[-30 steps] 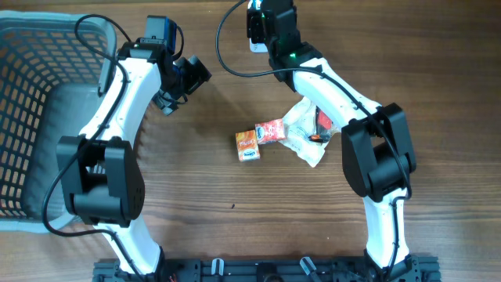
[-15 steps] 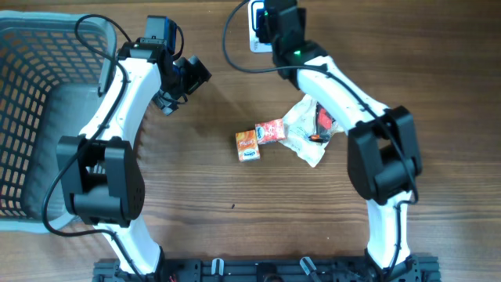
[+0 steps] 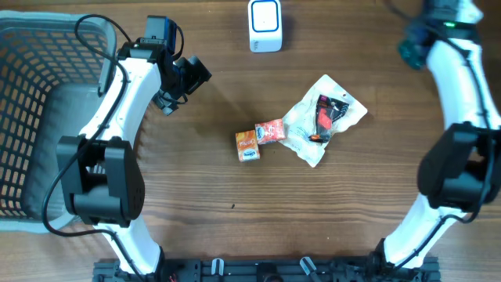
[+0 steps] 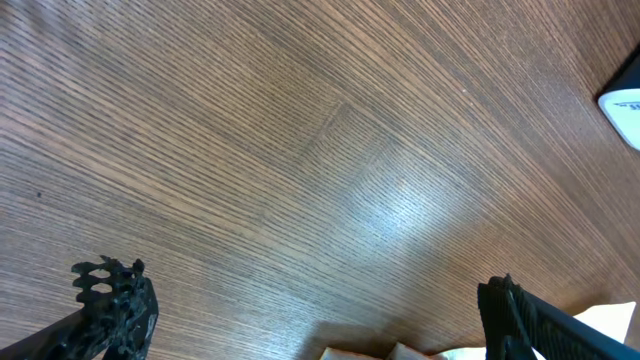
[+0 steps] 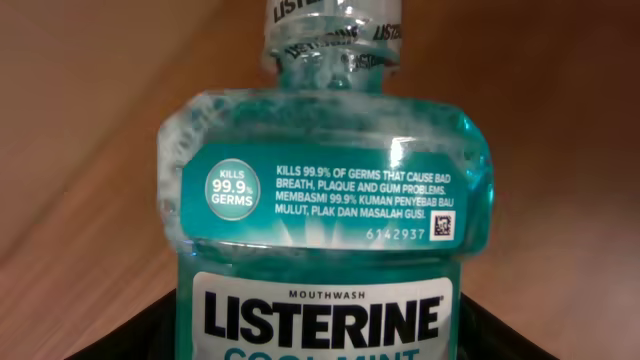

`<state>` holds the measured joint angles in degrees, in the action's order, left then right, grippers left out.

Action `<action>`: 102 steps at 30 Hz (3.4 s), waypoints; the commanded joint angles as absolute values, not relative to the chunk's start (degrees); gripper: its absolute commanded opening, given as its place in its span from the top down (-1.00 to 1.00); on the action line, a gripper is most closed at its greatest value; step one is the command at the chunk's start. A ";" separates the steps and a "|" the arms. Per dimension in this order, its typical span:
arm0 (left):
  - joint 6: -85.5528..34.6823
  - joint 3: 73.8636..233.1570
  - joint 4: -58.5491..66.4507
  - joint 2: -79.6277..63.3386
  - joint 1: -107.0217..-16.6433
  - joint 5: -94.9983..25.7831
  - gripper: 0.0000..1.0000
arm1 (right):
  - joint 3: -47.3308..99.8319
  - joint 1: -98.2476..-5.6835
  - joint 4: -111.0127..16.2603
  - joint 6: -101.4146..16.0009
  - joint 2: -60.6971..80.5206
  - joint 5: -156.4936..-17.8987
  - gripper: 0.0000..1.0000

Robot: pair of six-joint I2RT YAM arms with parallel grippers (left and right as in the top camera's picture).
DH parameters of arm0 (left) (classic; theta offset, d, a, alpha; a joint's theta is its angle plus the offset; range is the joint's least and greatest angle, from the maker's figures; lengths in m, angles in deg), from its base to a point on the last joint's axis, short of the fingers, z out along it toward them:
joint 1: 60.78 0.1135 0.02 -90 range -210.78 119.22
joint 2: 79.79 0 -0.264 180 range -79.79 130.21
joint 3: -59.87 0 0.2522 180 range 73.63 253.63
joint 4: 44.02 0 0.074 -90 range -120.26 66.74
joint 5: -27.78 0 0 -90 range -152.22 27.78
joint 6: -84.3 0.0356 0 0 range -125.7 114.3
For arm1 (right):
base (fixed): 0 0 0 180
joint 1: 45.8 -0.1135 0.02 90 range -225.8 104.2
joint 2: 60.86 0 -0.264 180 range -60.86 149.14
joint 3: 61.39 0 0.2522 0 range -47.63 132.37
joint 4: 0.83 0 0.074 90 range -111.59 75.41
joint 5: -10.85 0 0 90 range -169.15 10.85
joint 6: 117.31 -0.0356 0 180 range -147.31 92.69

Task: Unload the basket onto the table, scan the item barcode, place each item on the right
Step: 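Carry the mouthwash off to the right edge and release it, then grasp the hex wrench pack from the clear bag with the right gripper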

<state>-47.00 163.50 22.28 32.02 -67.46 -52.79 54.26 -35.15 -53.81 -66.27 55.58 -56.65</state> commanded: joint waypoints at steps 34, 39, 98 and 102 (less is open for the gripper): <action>-48.18 163.52 22.34 32.06 -67.15 -53.14 -1.00 | 53.28 -5.84 -51.15 -61.11 59.49 -72.39 -1.00; -48.18 163.52 22.34 32.06 -67.15 -53.14 -1.00 | 53.28 -13.86 -54.62 -60.04 49.24 -76.04 -1.00; -48.18 163.52 22.34 32.06 -67.15 -53.14 -1.00 | 35.16 -57.27 -67.04 -45.53 50.36 -86.55 0.84; -48.18 163.52 22.34 32.06 -67.15 -53.14 -1.00 | 40.84 -57.27 -67.91 -45.85 50.36 -86.94 0.91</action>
<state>-47.00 163.50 22.26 32.02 -67.46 -52.79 36.47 -57.33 -67.89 -45.22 49.79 -85.63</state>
